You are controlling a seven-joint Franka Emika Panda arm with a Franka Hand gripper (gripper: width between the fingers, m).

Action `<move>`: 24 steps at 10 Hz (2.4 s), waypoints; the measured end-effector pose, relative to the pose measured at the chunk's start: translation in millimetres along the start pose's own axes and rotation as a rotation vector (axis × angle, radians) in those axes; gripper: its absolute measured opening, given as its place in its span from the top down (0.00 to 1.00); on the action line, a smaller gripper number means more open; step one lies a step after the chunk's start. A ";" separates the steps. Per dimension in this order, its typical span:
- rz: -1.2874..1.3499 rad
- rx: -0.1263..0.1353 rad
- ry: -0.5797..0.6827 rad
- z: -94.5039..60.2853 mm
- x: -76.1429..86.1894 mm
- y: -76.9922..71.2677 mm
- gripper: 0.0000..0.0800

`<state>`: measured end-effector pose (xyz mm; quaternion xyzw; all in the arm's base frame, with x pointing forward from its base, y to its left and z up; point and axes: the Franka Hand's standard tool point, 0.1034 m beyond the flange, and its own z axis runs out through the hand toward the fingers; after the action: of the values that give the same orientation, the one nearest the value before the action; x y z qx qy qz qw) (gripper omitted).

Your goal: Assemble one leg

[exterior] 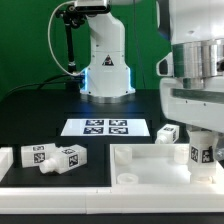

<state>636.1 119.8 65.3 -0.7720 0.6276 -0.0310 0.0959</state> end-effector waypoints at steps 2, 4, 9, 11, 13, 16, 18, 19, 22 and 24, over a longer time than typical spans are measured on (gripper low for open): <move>0.031 0.001 -0.006 0.2 -1.0 0.2 0.63; -0.235 -0.011 0.013 0.5 -1.9 1.2 0.54; -0.827 -0.038 0.001 -6.6 0.5 -1.1 0.20; -0.960 -0.041 0.002 -7.0 1.7 -1.6 0.19; -1.264 -0.052 0.017 -8.0 8.2 -8.0 0.19; -1.156 -0.050 0.019 -7.4 8.4 -7.6 0.34; -1.019 -0.050 0.022 -7.2 9.3 -7.0 0.64; -0.957 -0.049 0.024 -7.2 9.4 -6.9 0.64; -0.441 -0.055 0.041 -6.9 11.3 -4.8 0.64; -0.051 -0.052 0.021 -6.3 8.6 -3.8 0.64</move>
Offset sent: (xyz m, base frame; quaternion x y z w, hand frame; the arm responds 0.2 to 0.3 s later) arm -0.0117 -0.0065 -0.0028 -0.0352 0.0713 -0.3222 0.9433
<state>640.5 111.4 71.5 -0.7896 0.6092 -0.0255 0.0685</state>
